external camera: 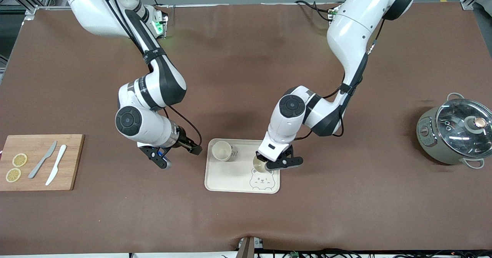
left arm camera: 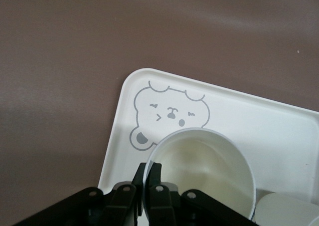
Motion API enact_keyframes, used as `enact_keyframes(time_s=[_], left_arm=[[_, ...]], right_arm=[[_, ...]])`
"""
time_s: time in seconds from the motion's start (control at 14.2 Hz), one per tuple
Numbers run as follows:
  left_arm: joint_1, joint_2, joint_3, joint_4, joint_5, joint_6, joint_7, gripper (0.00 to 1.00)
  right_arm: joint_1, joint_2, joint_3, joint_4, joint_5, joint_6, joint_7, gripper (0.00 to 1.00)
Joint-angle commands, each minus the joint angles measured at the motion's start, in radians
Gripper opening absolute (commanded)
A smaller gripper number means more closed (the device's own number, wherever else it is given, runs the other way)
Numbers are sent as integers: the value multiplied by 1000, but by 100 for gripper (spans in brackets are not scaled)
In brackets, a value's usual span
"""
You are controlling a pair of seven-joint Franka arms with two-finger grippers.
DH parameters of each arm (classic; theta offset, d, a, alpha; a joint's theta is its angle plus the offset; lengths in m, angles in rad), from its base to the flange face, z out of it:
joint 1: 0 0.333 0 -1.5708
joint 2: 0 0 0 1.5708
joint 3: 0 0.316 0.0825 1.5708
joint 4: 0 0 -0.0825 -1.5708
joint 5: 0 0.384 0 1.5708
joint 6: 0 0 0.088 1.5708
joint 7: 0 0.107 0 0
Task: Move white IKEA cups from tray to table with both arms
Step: 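Close the left gripper on the cup while the right gripper lowers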
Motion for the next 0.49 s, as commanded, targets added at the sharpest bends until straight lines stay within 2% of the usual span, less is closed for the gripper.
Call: enact_keyframes(time_s=[0.0, 0.42], left_arm=[[6, -60, 2, -14, 34, -98, 1, 0], [11, -146, 2, -17, 31, -303, 96, 0]], right_arm=[[20, 40, -3, 51, 48, 2, 27, 100], [86, 97, -5, 57, 47, 84, 108, 100]])
